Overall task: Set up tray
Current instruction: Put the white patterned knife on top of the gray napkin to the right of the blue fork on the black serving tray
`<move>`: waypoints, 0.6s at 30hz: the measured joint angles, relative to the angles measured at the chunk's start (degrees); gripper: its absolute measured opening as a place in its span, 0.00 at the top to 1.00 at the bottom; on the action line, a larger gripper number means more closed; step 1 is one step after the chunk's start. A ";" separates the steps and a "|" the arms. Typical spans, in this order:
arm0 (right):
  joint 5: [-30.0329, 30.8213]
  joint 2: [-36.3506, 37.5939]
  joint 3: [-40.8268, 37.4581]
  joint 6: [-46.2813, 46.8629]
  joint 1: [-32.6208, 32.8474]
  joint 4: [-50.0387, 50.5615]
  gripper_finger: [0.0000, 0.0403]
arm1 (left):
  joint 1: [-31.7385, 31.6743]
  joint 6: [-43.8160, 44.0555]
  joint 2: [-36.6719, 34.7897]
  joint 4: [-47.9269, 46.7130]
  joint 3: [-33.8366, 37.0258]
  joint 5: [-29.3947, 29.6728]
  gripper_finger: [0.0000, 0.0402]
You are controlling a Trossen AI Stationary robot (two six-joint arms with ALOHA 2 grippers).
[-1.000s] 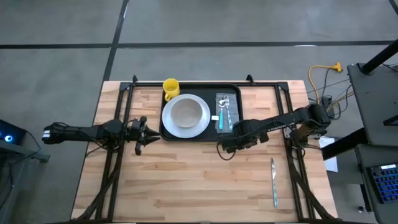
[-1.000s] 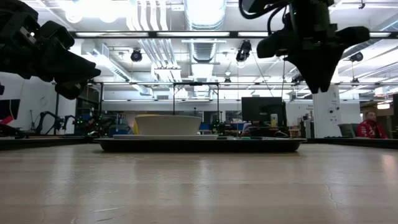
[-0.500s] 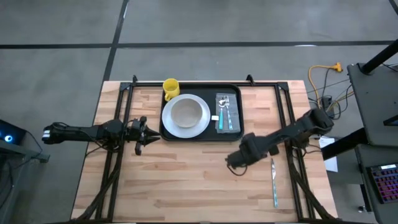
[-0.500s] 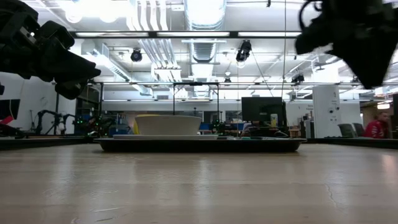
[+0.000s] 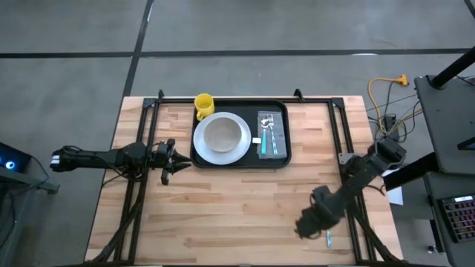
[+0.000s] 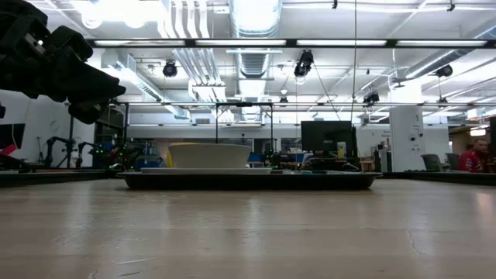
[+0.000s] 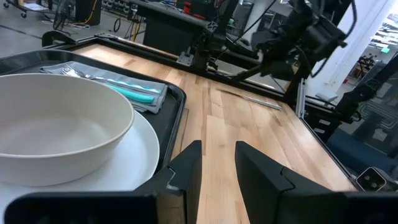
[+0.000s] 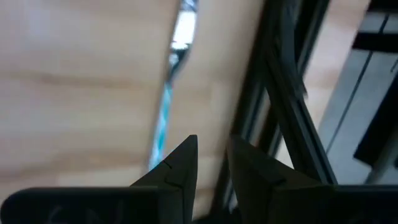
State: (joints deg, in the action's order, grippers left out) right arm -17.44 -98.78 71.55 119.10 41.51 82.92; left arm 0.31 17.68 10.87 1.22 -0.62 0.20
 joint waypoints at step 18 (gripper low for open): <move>7.86 2.93 2.91 33.47 15.64 -8.82 0.82 | -0.01 -0.01 -0.02 -0.01 0.00 -0.01 0.80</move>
State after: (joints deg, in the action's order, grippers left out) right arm -9.58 -95.85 74.46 152.57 57.15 74.10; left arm 0.30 17.67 10.85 1.21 -0.62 0.19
